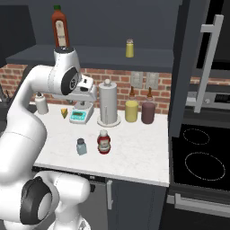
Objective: Put the shaker and condiment bottle from the counter next to their counterparts in the cabinet.
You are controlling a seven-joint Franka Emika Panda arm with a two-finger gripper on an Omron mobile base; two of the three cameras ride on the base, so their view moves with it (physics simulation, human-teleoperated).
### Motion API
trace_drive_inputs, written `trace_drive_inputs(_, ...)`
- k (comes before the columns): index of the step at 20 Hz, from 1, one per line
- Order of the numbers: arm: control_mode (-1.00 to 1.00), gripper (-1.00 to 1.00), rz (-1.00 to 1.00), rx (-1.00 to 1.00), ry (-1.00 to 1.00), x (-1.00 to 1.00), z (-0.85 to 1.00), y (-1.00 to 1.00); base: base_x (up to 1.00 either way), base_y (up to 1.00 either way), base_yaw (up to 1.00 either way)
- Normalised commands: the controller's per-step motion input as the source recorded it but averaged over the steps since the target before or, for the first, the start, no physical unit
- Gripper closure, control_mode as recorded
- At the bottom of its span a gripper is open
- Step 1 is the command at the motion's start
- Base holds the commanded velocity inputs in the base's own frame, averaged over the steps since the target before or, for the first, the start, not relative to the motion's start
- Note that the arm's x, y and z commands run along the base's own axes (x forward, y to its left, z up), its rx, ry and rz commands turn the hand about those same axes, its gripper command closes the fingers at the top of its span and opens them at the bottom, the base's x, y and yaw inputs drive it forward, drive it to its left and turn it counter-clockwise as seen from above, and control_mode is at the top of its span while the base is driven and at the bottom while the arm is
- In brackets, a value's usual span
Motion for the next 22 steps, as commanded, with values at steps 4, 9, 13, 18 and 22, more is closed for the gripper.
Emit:
trace_drive_inputs(4,-1.00,-1.00,0.00,0.00,0.00,0.00,0.00,0.00,0.00,0.00,0.00)
trace_drive_inputs(9,-1.00,-1.00,0.01,0.00,0.00,0.01,-0.01,-0.03,0.00,0.00,0.00)
trace_drive_inputs(13,-1.00,-1.00,0.01,0.00,0.00,-0.02,-0.01,0.00,0.00,0.00,0.00)
trace_drive_inputs(18,-1.00,-1.00,-0.30,-0.01,-0.04,-0.02,-0.04,0.00,0.00,0.00,0.00)
trace_drive_inputs(22,-1.00,-1.00,-0.48,-0.14,0.00,0.00,-0.49,0.00,0.00,0.00,0.00)
